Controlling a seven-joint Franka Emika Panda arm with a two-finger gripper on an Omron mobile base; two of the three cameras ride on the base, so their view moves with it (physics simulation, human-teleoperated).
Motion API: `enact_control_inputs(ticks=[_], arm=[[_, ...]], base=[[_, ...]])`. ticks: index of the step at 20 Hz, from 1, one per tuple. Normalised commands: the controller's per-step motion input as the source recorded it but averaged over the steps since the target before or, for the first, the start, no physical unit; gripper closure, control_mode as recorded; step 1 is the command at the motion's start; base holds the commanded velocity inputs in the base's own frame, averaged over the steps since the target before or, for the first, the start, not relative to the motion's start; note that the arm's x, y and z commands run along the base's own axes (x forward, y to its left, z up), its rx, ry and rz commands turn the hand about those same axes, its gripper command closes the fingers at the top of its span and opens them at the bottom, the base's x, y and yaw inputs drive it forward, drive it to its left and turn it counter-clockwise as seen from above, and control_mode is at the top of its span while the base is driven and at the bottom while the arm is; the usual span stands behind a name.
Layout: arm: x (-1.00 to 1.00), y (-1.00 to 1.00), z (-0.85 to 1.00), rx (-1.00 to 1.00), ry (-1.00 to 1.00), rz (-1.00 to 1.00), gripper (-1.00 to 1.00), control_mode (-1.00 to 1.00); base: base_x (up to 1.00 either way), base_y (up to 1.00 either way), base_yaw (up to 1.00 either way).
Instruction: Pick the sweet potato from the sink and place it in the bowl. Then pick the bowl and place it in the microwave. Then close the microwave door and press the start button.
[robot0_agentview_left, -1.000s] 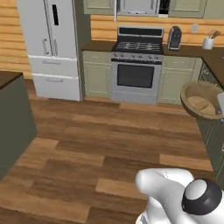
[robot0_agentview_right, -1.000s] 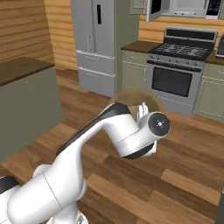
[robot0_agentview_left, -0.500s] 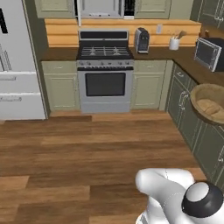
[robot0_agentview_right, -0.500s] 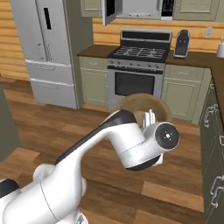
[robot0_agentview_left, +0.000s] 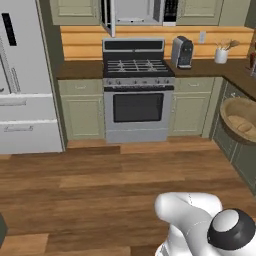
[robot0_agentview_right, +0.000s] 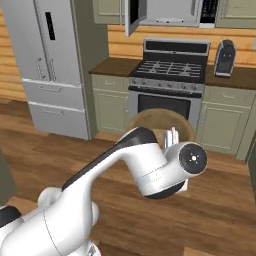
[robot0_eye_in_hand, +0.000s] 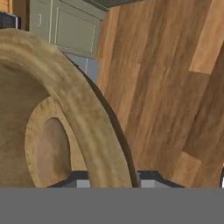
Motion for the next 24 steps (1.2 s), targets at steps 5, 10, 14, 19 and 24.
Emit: enact_control_inputs(ticks=[5, 10, 14, 19, 24], arm=[[0.00, 0.00, 0.00, 0.00, 0.00, 0.00, 1.00, 1.00], [0.00, 0.00, 0.00, 0.00, 0.00, 0.00, 1.00, 1.00], [0.00, 0.00, 0.00, 0.00, 0.00, 0.00, 1.00, 1.00], [0.00, 0.00, 0.00, 0.00, 0.00, 0.00, 1.00, 1.00], [0.00, 0.00, 0.00, 0.00, 0.00, 0.00, 1.00, 1.00]], base=[[1.00, 0.00, 0.00], [1.00, 0.09, 0.00], [1.00, 0.02, 0.00], [1.00, 0.08, 0.01], [1.00, 0.16, 0.02]])
